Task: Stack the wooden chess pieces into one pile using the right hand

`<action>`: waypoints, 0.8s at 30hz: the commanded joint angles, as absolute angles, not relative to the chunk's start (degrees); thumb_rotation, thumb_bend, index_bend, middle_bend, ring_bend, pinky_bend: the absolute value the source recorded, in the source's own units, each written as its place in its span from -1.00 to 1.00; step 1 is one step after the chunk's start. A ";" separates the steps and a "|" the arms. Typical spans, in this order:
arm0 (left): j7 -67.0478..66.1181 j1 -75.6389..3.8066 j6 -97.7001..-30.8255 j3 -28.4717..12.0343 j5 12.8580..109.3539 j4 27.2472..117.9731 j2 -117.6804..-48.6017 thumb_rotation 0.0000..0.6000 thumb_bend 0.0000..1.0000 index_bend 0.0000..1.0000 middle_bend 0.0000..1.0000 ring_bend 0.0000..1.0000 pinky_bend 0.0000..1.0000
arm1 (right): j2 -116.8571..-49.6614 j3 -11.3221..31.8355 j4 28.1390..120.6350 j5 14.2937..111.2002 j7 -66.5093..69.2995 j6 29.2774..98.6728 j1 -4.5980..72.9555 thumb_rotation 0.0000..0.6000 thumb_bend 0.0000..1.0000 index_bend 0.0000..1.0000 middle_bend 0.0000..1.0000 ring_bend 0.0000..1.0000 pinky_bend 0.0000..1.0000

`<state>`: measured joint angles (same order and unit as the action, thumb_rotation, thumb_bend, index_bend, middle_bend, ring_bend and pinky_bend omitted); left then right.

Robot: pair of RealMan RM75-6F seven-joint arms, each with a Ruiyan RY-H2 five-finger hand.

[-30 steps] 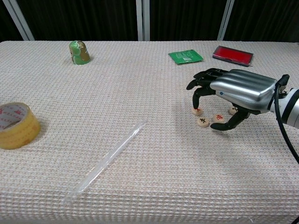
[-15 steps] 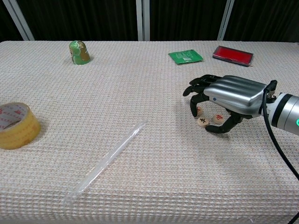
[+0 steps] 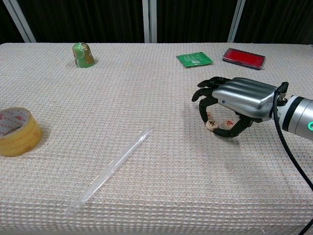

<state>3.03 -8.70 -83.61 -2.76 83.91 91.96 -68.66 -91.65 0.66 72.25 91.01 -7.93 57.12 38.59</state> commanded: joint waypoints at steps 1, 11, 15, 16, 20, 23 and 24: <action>3.01 -8.64 -83.64 -2.83 83.90 92.00 -68.62 1.00 -1.00 -0.47 -0.62 -0.67 -0.57 | -90.48 1.68 73.61 90.67 -7.43 57.98 38.66 1.00 -0.36 0.06 -0.63 -1.00 -1.00; 3.19 -8.61 -83.42 -2.81 84.45 91.87 -69.00 1.00 -1.00 -0.47 -0.62 -0.67 -0.57 | -89.59 4.76 75.34 85.22 -11.68 51.37 42.11 1.00 -0.36 0.06 -0.63 -1.00 -1.00; 3.70 -8.49 -83.22 -2.81 84.26 91.34 -69.22 1.00 -1.00 -0.47 -0.62 -0.67 -0.57 | -90.70 4.74 74.35 84.12 -13.15 50.03 42.80 1.00 -0.36 0.07 -0.63 -1.00 -1.00; 3.82 -8.45 -83.22 -2.82 84.23 91.20 -69.25 1.00 -1.00 -0.47 -0.62 -0.67 -0.57 | -90.92 4.75 74.14 83.96 -13.35 49.95 42.88 1.00 -0.36 0.07 -0.63 -1.00 -1.00; 4.21 -8.29 -83.25 -2.79 84.30 90.81 -69.32 1.00 -1.00 -0.47 -0.62 -0.67 -0.57 | -91.37 4.72 73.77 83.54 -13.90 50.02 43.03 1.00 -0.36 0.07 -0.63 -1.00 -1.00; 4.40 -8.26 -83.23 -2.78 84.43 90.68 -69.38 1.00 -1.00 -0.47 -0.62 -0.67 -0.57 | -91.37 4.62 73.84 83.26 -14.24 50.04 43.04 1.00 -0.36 0.07 -0.63 -1.00 -1.00; 4.41 -8.28 -83.19 -2.79 84.47 90.66 -69.40 1.00 -1.00 -0.47 -0.62 -0.67 -0.57 | -91.36 4.57 73.87 83.16 -14.38 50.14 42.99 1.00 -0.36 0.07 -0.63 -1.00 -1.00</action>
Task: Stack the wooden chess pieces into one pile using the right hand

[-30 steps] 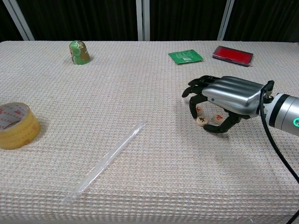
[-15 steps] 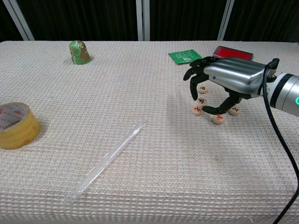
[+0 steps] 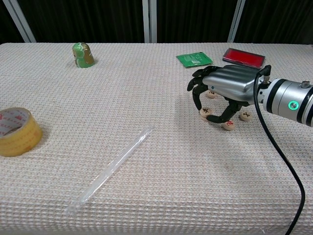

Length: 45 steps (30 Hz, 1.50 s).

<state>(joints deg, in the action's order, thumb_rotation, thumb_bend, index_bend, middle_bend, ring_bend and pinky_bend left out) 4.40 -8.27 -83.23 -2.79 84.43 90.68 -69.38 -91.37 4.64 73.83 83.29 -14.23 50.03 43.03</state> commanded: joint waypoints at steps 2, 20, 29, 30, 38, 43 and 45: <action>4.37 -8.31 -83.11 -2.78 84.56 90.66 -69.43 1.00 -1.00 -0.47 -0.62 -0.67 -0.57 | -91.34 4.52 73.91 82.98 -14.48 50.26 42.92 1.00 -0.36 0.06 -0.63 -1.00 -1.00; 3.62 -8.57 -82.12 -2.83 84.44 91.64 -68.89 1.00 -1.00 -0.47 -0.62 -0.67 -0.57 | -91.54 3.97 73.34 82.58 -13.93 50.46 43.06 1.00 -0.36 -0.03 -0.63 -1.00 -1.00; 3.39 -8.57 -81.96 -2.82 84.44 91.63 -68.87 1.00 -1.00 -0.47 -0.62 -0.67 -0.57 | -91.36 3.64 73.52 82.57 -13.68 50.66 42.98 1.00 -0.36 -0.16 -0.63 -1.00 -1.00; 3.40 -8.57 -81.93 -2.81 84.44 91.62 -68.89 1.00 -1.00 -0.47 -0.62 -0.67 -0.57 | -91.34 3.59 73.55 82.59 -13.63 50.66 42.97 1.00 -0.36 -0.17 -0.63 -1.00 -1.00; 3.68 -8.49 -81.95 -2.80 84.48 91.55 -68.89 1.00 -1.00 -0.47 -0.62 -0.67 -0.57 | -90.66 3.25 74.41 82.60 -14.19 50.89 42.79 1.00 -0.36 -0.24 -0.64 -1.00 -1.00; 3.81 -8.30 -82.17 -2.77 84.50 91.48 -68.67 1.00 -1.00 -0.47 -0.62 -0.67 -0.57 | -87.27 4.31 76.76 81.12 -14.85 51.91 42.10 1.00 -0.36 -0.36 -0.66 -1.00 -1.00; 3.99 -8.20 -82.28 -2.75 84.52 91.37 -68.68 1.00 -1.00 -0.47 -0.62 -0.67 -0.57 | -84.57 5.07 78.45 79.70 -15.35 51.78 41.87 1.00 -0.36 -0.38 -0.67 -1.00 -1.00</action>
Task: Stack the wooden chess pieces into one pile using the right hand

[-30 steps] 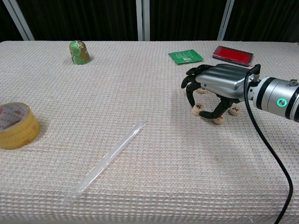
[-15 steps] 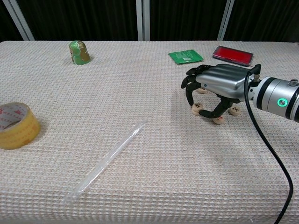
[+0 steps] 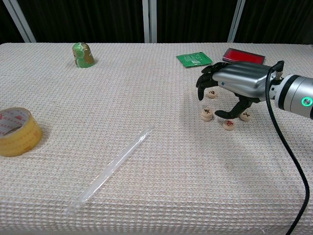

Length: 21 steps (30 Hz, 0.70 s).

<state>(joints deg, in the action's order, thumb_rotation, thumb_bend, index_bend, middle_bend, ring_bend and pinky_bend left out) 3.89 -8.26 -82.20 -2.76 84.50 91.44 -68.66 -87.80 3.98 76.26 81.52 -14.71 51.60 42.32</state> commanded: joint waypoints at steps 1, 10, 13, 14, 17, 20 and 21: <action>4.06 -8.16 -82.32 -2.74 84.55 91.29 -68.72 1.00 -1.00 -0.47 -0.62 -0.67 -0.57 | -83.52 5.46 79.01 78.94 -15.71 51.60 41.85 1.00 -0.36 -0.39 -0.68 -1.00 -1.00; 3.83 -8.24 -81.96 -2.63 84.52 91.27 -69.14 1.00 -1.00 -0.47 -0.62 -0.67 -0.57 | -86.44 9.23 72.75 70.65 -19.18 43.72 47.13 1.00 -0.63 -0.31 -0.65 -1.00 -1.00; 3.93 -8.15 -81.85 -2.72 84.09 91.26 -69.14 1.00 -1.00 -0.47 -0.62 -0.67 -0.57 | -89.77 9.45 68.80 69.31 -19.93 42.04 48.75 1.00 -0.65 -0.26 -0.64 -1.00 -1.00; 3.96 -8.15 -81.77 -2.72 84.02 91.24 -69.13 1.00 -1.00 -0.47 -0.62 -0.67 -0.57 | -90.62 9.49 67.83 69.06 -20.03 41.76 49.10 1.00 -0.65 -0.26 -0.64 -1.00 -1.00; 4.02 -8.17 -81.55 -2.69 83.90 91.09 -69.15 1.00 -1.00 -0.47 -0.62 -0.67 -0.57 | -92.69 9.54 65.51 68.73 -19.72 41.24 49.90 1.00 -0.64 -0.25 -0.63 -1.00 -1.00; 4.26 -8.13 -81.44 -2.70 83.78 90.98 -69.11 1.00 -1.00 -0.47 -0.62 -0.67 -0.57 | -93.88 9.49 63.68 68.59 -19.38 40.91 50.40 1.00 -0.53 -0.22 -0.62 -1.00 -1.00; 4.39 -8.10 -81.46 -2.70 83.77 90.93 -69.09 1.00 -1.00 -0.47 -0.62 -0.67 -0.57 | -94.19 9.53 63.16 68.41 -19.21 40.75 50.55 1.00 -0.51 -0.21 -0.62 -1.00 -1.00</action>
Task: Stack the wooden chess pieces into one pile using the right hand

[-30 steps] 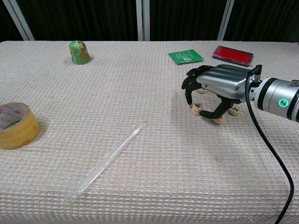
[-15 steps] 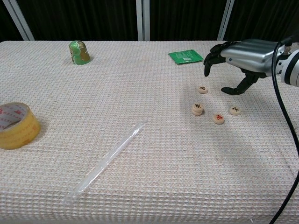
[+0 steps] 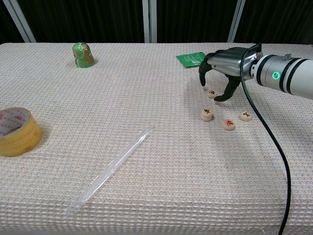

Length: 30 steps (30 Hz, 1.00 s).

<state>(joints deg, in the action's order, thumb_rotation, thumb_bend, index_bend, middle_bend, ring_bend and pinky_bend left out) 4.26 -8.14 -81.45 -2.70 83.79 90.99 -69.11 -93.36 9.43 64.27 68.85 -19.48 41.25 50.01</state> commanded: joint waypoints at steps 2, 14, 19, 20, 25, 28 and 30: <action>4.60 -8.06 -81.48 -2.68 83.79 90.85 -69.07 1.00 -1.00 -0.47 -0.62 -0.67 -0.57 | -94.55 9.52 62.55 68.28 -18.92 40.57 50.71 1.00 -0.47 -0.20 -0.62 -1.00 -1.00; 5.70 -7.80 -81.30 -2.37 83.96 90.70 -68.89 1.00 -1.00 -0.47 -0.62 -0.67 -0.57 | -95.02 8.74 61.19 68.20 -18.21 40.73 50.65 1.00 -0.47 -0.14 -0.60 -1.00 -1.00; 5.68 -7.80 -81.27 -2.36 84.03 90.69 -68.86 1.00 -1.00 -0.47 -0.62 -0.67 -0.57 | -95.49 8.74 60.50 68.23 -17.76 40.58 50.92 1.00 -0.46 -0.09 -0.59 -1.00 -1.00; 5.66 -7.78 -81.29 -2.36 84.01 90.70 -68.83 1.00 -1.00 -0.47 -0.62 -0.67 -0.57 | -95.61 8.76 60.32 68.26 -17.67 40.52 51.01 1.00 -0.45 -0.09 -0.59 -1.00 -1.00; 5.61 -7.63 -81.31 -2.38 83.79 90.83 -68.71 1.00 -1.00 -0.47 -0.62 -0.67 -0.57 | -95.88 8.66 59.74 68.77 -17.32 40.60 51.32 1.00 -0.35 -0.01 -0.56 -1.00 -1.00; 5.54 -7.58 -81.37 -2.37 83.82 90.98 -68.65 1.00 -1.00 -0.47 -0.62 -0.67 -0.57 | -94.88 8.58 61.01 69.35 -17.15 41.63 50.95 1.00 -0.30 0.06 -0.54 -1.00 -1.00; 5.52 -7.59 -81.28 -2.36 83.78 91.01 -68.66 1.00 -1.00 -0.47 -0.62 -0.67 -0.57 | -93.18 8.43 63.47 70.02 -17.16 42.82 50.42 1.00 -0.30 0.07 -0.53 -1.00 -1.00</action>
